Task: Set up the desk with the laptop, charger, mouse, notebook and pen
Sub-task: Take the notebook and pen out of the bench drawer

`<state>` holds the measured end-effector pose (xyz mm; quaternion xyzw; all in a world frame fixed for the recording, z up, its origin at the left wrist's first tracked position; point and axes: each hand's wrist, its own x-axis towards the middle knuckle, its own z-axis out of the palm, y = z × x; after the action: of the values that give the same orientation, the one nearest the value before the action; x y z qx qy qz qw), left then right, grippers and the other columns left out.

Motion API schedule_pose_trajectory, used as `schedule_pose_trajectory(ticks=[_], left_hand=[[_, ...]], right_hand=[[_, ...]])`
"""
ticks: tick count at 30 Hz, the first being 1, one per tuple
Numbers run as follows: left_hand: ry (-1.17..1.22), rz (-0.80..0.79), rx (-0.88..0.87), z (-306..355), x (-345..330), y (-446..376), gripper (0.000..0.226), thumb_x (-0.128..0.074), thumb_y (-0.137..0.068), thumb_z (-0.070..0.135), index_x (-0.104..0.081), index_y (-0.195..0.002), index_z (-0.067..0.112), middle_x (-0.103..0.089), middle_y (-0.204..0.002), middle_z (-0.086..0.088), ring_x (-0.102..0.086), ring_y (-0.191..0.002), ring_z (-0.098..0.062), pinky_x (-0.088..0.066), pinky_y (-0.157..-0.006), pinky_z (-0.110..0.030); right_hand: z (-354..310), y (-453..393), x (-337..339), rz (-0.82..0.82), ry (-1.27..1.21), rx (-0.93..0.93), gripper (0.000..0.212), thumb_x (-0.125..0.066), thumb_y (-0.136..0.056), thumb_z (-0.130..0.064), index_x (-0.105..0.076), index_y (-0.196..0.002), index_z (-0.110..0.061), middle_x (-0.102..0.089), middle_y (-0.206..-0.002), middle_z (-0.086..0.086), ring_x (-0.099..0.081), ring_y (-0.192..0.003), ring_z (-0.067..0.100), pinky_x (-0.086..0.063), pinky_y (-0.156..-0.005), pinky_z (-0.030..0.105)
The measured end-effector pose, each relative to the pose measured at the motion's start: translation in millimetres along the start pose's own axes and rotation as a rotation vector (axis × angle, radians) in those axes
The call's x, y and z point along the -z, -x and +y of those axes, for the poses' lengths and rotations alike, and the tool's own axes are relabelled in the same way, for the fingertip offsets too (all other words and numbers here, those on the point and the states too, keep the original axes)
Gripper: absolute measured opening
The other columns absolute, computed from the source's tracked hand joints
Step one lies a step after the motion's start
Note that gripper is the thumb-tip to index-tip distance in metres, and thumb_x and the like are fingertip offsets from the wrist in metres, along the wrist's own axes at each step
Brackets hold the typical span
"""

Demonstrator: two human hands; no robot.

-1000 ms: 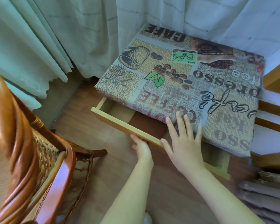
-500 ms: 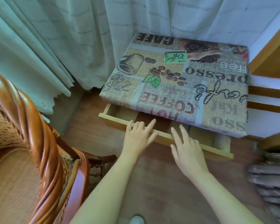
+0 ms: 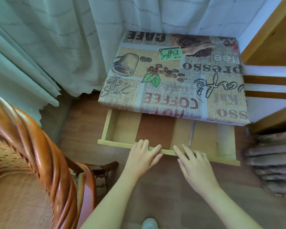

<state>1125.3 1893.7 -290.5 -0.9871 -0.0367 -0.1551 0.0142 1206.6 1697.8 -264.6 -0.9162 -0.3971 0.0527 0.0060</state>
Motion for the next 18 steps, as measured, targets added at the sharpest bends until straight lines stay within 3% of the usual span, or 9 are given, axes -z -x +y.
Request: schedule_pose_trajectory(ticks=[7, 12, 15, 17, 18], left_hand=[[0.029, -0.060, 0.048, 6.7, 0.9, 9.9, 0.040, -0.041, -0.097, 0.042, -0.059, -0.069, 0.021, -0.050, -0.063, -0.001, -0.049, -0.059, -0.023, -0.034, -0.048, -0.032], [0.039, -0.126, 0.102, 12.8, 0.1, -4.7, 0.033, -0.044, -0.091, 0.035, -0.057, -0.065, 0.021, -0.051, -0.052, 0.003, -0.051, -0.048, -0.020, -0.031, -0.046, -0.027], [0.112, -0.230, 0.195, 11.3, 1.8, -11.4, 0.030, -0.042, -0.089, 0.035, -0.065, -0.097, 0.018, -0.063, -0.065, 0.001, -0.061, -0.060, -0.023, -0.041, -0.056, -0.030], [0.164, -0.393, 0.317, 5.4, 2.8, -21.2, 0.049, -0.042, -0.091, 0.039, -0.045, -0.137, 0.021, -0.065, -0.107, -0.002, -0.061, -0.096, -0.024, -0.044, -0.077, -0.038], [0.193, -0.478, 0.400, 0.7, 1.9, -27.1, 0.061, -0.044, -0.091, 0.042, -0.028, -0.147, 0.024, -0.055, -0.129, -0.002, -0.053, -0.113, -0.025, -0.041, -0.087, -0.040]], right_hand=[[-10.4, 17.6, -5.6, -0.009, -0.006, -0.009, 0.044, -0.035, -0.092, -0.033, -0.056, -0.129, -0.023, -0.065, -0.118, 0.010, -0.062, -0.078, 0.036, -0.051, -0.068, 0.045], [-13.2, 13.0, 2.7, -0.009, -0.026, -0.083, 0.042, -0.038, -0.091, -0.032, -0.060, -0.124, -0.018, -0.067, -0.104, 0.006, -0.063, -0.062, 0.029, -0.049, -0.044, 0.034], [-9.3, 2.0, 5.4, 0.005, -0.043, -0.143, 0.040, -0.044, -0.091, -0.029, -0.059, -0.126, -0.017, -0.065, -0.109, 0.005, -0.064, -0.069, 0.027, -0.046, -0.038, 0.032], [-4.6, -8.8, 5.6, 0.047, -0.057, -0.181, 0.038, -0.058, -0.087, -0.023, -0.059, -0.124, -0.015, -0.064, -0.114, 0.006, -0.065, -0.078, 0.029, -0.051, -0.046, 0.035], [-0.9, -14.9, 5.1, 0.056, -0.069, -0.199, 0.041, -0.065, -0.082, -0.022, -0.059, -0.123, -0.014, -0.063, -0.115, 0.008, -0.065, -0.083, 0.030, -0.053, -0.054, 0.037]])
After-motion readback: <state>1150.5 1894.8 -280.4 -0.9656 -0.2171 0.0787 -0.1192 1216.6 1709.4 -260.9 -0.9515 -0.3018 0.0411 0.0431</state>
